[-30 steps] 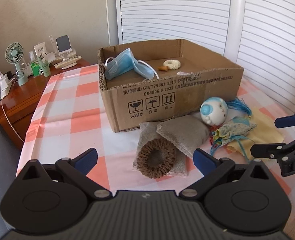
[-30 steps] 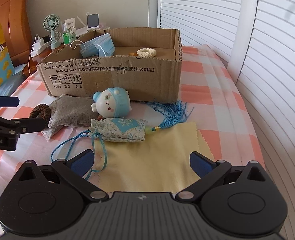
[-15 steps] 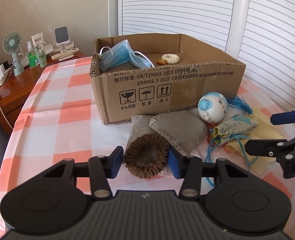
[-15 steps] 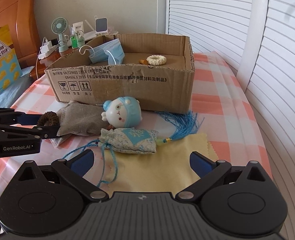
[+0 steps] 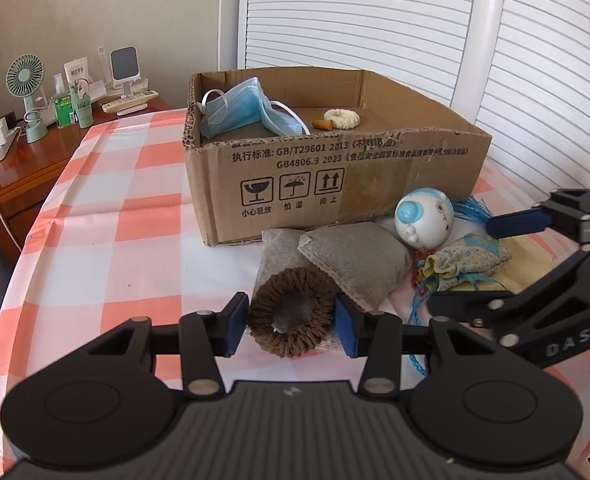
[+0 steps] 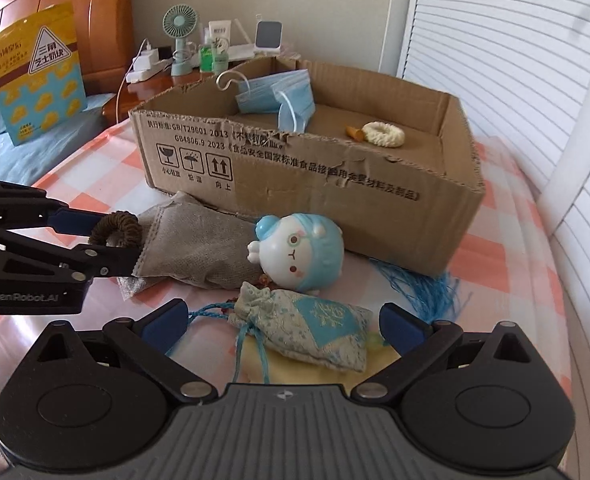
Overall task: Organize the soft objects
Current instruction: 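Grasp the brown knitted ring with the left tool while the right tool grasps the blue floral sachet, then carry the ring and sachet into the box and release both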
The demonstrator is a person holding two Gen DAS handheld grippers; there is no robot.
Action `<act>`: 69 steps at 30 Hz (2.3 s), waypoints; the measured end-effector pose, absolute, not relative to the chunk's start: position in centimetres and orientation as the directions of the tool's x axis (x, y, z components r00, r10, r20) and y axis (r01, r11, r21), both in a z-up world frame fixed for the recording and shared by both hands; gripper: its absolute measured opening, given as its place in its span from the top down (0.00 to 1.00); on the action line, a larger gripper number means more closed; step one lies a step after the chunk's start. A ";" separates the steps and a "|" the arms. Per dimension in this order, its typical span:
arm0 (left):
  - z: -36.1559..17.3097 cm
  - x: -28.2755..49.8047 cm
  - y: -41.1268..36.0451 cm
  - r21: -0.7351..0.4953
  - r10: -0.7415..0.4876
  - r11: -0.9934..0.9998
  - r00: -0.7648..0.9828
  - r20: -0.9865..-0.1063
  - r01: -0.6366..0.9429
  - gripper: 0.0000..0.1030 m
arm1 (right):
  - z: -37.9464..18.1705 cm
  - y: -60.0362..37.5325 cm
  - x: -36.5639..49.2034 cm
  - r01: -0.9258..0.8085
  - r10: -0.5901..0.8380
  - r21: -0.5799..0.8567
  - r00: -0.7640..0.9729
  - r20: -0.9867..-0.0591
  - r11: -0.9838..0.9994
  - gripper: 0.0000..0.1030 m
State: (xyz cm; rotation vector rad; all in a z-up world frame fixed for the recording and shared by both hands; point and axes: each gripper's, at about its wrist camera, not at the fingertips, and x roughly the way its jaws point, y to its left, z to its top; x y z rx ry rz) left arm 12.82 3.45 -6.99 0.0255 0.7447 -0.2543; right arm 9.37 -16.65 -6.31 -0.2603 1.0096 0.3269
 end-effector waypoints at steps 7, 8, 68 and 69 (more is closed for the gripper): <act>-7.0 12.8 3.5 -0.071 -0.222 0.969 0.706 -0.673 0.237 0.56 | -6.5 -16.4 9.0 -0.429 0.195 -0.008 0.428 -0.882 0.903 0.00; -7.0 12.8 3.5 -0.072 -0.223 0.969 0.706 -0.672 0.237 0.56 | -6.4 -16.3 8.7 -0.438 0.199 -0.013 0.434 -0.879 0.899 0.01; 2.6 13.7 4.8 -0.050 -0.419 0.859 0.645 -0.639 0.509 0.64 | 5.2 -18.0 6.7 -0.473 0.169 -0.169 0.591 -0.789 0.865 0.47; 3.0 14.4 4.7 -0.042 -0.414 0.862 0.656 -0.631 0.505 0.64 | 5.4 -18.0 6.8 -0.468 0.160 -0.181 0.599 -0.785 0.865 0.47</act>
